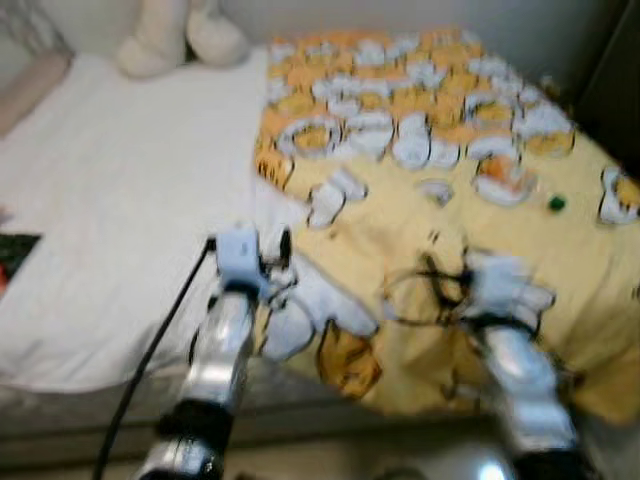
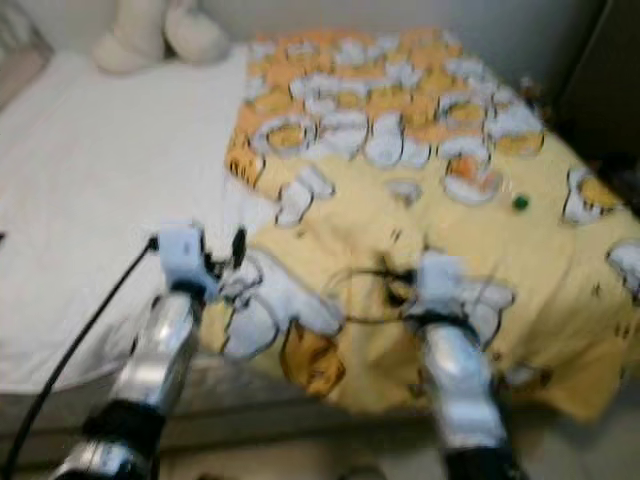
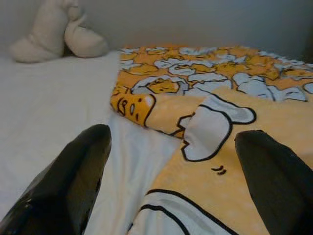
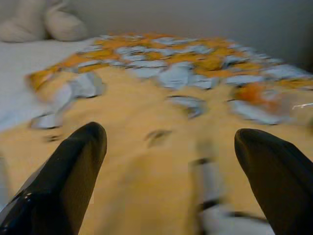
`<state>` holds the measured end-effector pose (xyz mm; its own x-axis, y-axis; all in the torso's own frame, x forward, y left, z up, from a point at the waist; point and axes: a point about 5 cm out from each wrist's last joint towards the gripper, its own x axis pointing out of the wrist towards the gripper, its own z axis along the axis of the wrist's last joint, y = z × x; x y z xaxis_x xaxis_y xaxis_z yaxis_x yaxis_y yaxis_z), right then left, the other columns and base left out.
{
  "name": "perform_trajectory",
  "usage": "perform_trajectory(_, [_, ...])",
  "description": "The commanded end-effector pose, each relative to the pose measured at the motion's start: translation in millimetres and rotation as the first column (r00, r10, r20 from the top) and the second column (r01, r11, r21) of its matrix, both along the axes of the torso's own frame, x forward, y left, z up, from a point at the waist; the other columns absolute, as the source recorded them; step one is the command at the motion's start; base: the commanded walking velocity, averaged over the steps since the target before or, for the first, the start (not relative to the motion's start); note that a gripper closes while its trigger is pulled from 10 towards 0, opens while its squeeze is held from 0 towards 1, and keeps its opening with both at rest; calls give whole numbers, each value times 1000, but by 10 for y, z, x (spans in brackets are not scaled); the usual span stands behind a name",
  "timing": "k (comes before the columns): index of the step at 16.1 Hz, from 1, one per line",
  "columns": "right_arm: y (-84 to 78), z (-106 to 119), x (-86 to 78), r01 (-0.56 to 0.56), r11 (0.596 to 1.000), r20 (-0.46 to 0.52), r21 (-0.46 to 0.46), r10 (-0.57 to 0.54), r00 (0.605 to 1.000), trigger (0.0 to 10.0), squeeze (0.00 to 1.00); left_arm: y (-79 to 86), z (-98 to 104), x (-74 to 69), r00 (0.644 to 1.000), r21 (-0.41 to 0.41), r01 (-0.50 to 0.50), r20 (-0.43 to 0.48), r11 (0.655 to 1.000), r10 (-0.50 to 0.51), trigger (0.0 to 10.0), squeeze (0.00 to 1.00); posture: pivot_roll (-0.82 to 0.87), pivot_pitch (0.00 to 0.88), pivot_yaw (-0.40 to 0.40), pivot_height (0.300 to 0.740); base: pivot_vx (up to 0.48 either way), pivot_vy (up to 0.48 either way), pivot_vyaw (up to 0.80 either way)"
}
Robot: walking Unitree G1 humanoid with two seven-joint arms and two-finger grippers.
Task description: Clean up the room
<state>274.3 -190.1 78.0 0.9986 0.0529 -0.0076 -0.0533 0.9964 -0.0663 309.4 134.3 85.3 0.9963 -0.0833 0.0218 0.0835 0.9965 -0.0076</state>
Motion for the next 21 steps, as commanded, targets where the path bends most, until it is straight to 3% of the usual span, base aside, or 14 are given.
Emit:
perform_trajectory(1, [50, 53, -112, -38, 999, 36, -18, 39, 999, 10000, 0, 171, 75, -134, 1000, 30, -18, 26, 999, 18, 10000, 0, -243, 0, 66, 714, 311, -364, 0])
perform_trajectory(3, [-74, -42, -307, -34, 998, -16, -43, 33, 999, 10000, 0, 205, 97, -342, 999, 1, -31, 14, 1000, 31, 10000, 0, -226, 0, 58, 714, 302, -371, 0])
perform_trajectory(5, [-95, -79, -232, 6, 1000, -31, -30, -7, 999, 10000, 0, 82, 166, -229, 999, -36, -20, 34, 999, 21, 10000, 0, -227, 0, 62, 714, 285, -384, 0])
perform_trajectory(6, [-26, -45, -155, -7, 1000, -15, -21, 6, 1000, 10000, 0, -11, 213, -171, 999, -40, 13, 51, 999, -11, 10000, 0, -229, 0, 66, 714, 270, -394, 0])
perform_trajectory(11, [104, 47, -76, -47, 998, 24, -32, 48, 999, 10000, 0, -153, 307, -165, 994, -33, 91, 56, 995, -90, 10000, 0, -247, 0, 78, 714, 101, -411, 0])
perform_trajectory(21, [160, 36, -17, -60, 998, 23, -28, 60, 998, 10000, 0, -87, 372, -29, 997, -11, 43, 62, 999, -42, 10000, 0, -248, 0, 80, 714, 96, -414, 0])
